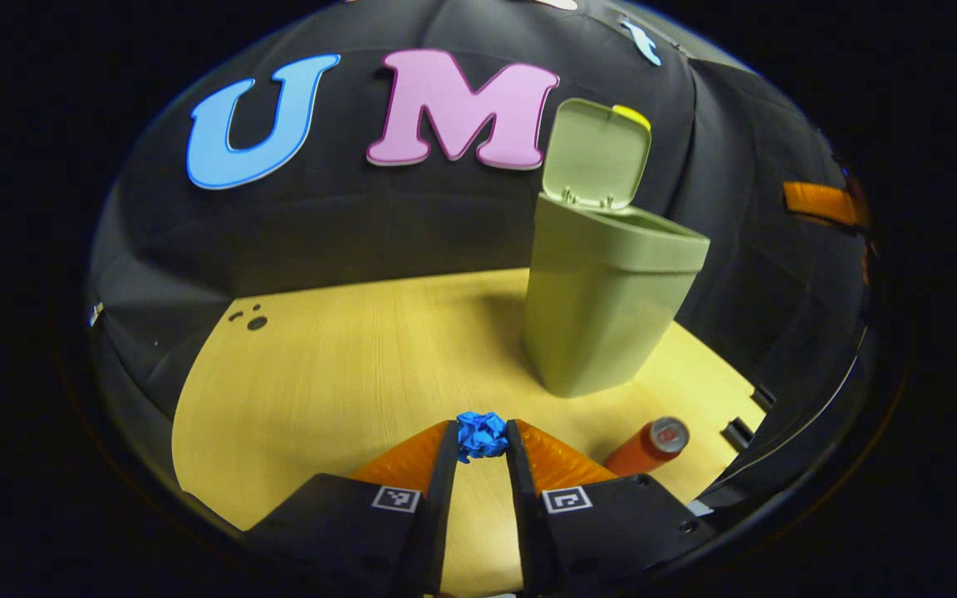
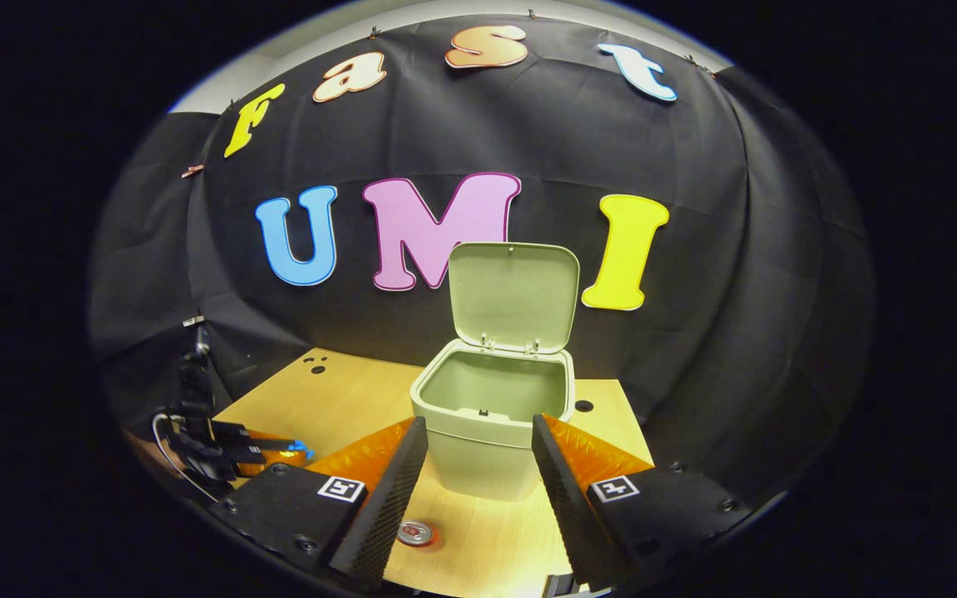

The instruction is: Press the lid of the desktop garbage bin to open it, pick up the crumpled paper on the desktop and throw it into the bin, then pick up the pop can on the desktop and drop it into the bin, and finally close the garbage bin lid.

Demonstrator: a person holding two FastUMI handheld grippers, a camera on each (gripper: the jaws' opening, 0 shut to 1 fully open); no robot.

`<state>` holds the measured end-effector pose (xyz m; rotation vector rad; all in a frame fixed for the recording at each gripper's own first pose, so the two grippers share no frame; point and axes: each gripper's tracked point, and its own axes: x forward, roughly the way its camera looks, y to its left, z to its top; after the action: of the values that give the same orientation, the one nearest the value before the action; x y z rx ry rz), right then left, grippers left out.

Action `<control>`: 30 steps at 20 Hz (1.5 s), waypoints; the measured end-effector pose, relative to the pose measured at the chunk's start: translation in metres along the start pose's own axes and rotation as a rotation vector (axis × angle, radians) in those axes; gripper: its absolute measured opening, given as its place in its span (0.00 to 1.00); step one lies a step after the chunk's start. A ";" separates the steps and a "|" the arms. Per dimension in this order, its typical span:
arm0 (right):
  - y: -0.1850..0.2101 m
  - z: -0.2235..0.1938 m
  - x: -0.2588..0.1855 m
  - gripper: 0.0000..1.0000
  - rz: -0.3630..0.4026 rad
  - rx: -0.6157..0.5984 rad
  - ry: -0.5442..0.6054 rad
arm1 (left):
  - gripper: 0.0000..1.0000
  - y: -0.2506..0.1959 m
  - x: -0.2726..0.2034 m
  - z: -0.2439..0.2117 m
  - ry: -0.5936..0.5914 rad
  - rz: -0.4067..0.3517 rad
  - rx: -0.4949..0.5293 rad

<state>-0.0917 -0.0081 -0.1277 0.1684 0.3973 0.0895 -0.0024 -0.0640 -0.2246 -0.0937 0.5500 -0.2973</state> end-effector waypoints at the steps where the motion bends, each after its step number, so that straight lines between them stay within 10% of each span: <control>1: 0.000 -0.001 0.001 0.83 0.003 0.002 0.001 | 0.39 -0.003 -0.002 0.014 -0.026 -0.008 0.000; 18: 0.014 -0.032 -0.007 0.83 0.023 0.061 0.033 | 0.39 -0.061 -0.002 0.214 -0.405 -0.154 0.103; 30: 0.006 -0.047 -0.015 0.83 -0.014 0.085 0.046 | 0.39 -0.118 0.072 0.238 -0.428 -0.275 0.199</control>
<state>-0.1241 0.0023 -0.1634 0.2475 0.4484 0.0626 0.1518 -0.1965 -0.0389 -0.0379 0.0788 -0.5812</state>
